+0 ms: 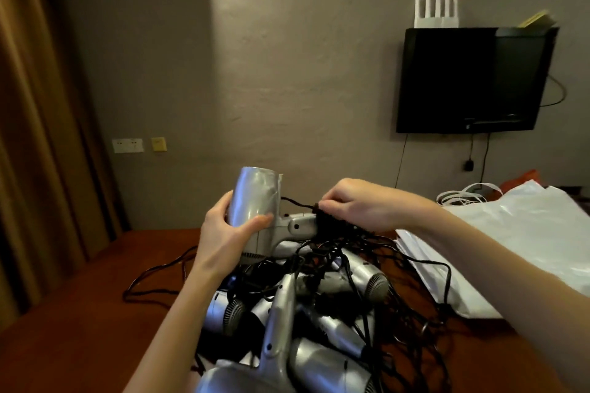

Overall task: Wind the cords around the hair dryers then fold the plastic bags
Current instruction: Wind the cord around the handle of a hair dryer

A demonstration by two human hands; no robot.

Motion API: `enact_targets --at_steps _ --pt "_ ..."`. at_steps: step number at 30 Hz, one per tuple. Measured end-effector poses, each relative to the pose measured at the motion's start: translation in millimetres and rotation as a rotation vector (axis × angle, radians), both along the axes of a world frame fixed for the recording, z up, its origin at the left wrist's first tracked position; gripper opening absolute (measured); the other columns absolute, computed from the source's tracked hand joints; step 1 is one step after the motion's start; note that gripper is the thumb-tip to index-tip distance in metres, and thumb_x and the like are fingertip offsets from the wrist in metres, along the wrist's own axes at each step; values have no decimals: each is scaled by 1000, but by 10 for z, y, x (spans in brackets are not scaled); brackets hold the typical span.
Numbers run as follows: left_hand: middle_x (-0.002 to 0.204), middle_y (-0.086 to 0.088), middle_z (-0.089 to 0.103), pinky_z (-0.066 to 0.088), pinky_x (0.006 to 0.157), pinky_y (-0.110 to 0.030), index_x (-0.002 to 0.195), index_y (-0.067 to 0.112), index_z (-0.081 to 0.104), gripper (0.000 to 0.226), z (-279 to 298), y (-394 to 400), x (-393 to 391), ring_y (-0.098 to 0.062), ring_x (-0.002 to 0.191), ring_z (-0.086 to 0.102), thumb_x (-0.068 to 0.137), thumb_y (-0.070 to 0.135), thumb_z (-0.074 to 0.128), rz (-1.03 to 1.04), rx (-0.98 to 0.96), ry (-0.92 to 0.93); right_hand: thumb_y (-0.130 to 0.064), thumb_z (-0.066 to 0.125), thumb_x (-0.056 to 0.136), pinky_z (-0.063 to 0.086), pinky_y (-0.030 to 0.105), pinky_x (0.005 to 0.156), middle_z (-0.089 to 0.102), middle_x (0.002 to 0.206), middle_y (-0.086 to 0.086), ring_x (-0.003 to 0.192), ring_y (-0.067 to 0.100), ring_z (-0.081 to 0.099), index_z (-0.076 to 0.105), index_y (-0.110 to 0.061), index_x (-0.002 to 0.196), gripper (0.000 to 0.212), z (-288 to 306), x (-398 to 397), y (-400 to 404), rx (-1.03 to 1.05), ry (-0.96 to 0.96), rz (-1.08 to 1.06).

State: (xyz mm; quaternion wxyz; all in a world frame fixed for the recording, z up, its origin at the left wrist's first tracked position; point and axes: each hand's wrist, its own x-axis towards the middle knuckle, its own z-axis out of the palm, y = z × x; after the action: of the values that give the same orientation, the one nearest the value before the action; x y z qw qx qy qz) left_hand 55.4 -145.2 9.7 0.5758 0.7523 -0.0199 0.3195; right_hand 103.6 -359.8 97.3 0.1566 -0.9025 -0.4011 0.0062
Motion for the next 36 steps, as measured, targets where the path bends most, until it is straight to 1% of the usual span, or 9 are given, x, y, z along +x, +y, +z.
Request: enact_targets --at_steps 4,6,15,17,19,22,26,31,36 --pt "92 -1 69 56 74 -44 95 31 65 55 -9 -11 -10 -23 86 67 47 56 73 56 -126 -31 -21 35 103 41 37 80 65 105 13 95 28 59 56 -1 120 33 -334 -146 106 102 -175 -41" --pt "88 -2 71 56 74 -44 92 27 68 56 -25 -10 -8 -23 82 67 45 54 74 54 -197 -17 -19 33 103 38 33 72 64 94 8 82 22 56 49 -6 130 33 -460 -214 129 150 -247 -35" --pt "88 -9 73 54 80 -55 87 25 71 50 -83 34 -13 -36 87 68 44 49 77 46 -279 26 -27 43 101 51 33 68 65 64 -3 60 15 64 43 -20 91 12 -597 -133 10 141 -209 -70" --pt "86 -10 73 54 79 -56 89 22 71 52 -93 49 -22 -36 83 68 45 49 78 36 -283 39 -21 45 101 54 32 68 66 69 -5 53 10 64 49 -18 101 5 -558 -97 -68 181 7 46" --pt "83 -9 72 55 73 -54 92 19 71 57 -106 94 -42 -31 76 68 43 48 79 13 -287 67 -16 45 101 54 27 66 66 80 -4 57 10 63 53 -21 119 21 -463 -72 -188 132 136 107" --pt "87 -14 72 55 69 -52 95 18 71 62 -95 134 -67 -32 75 68 42 47 79 -44 -260 99 -17 45 101 41 9 58 63 74 -6 53 4 55 44 -36 138 41 -338 -73 -313 -87 106 179" --pt "88 -15 72 54 71 -49 95 17 71 59 -79 149 -36 -31 76 67 43 45 79 -51 -273 75 -28 43 102 52 20 63 65 71 -5 51 7 57 40 -47 139 41 -221 -61 -360 -202 75 150" --pt "83 -12 69 50 71 -44 88 16 69 52 -62 147 61 -29 75 63 45 44 78 48 -467 -26 -18 46 100 43 8 65 56 66 -34 64 -8 54 50 -28 137 38 -454 -86 -182 265 -17 204" --pt "83 -15 65 48 66 -37 89 9 67 50 -60 64 86 -27 72 61 48 35 78 36 -591 14 -12 45 101 35 12 53 45 55 -14 50 2 39 52 -35 130 38 -714 106 -45 451 168 213"
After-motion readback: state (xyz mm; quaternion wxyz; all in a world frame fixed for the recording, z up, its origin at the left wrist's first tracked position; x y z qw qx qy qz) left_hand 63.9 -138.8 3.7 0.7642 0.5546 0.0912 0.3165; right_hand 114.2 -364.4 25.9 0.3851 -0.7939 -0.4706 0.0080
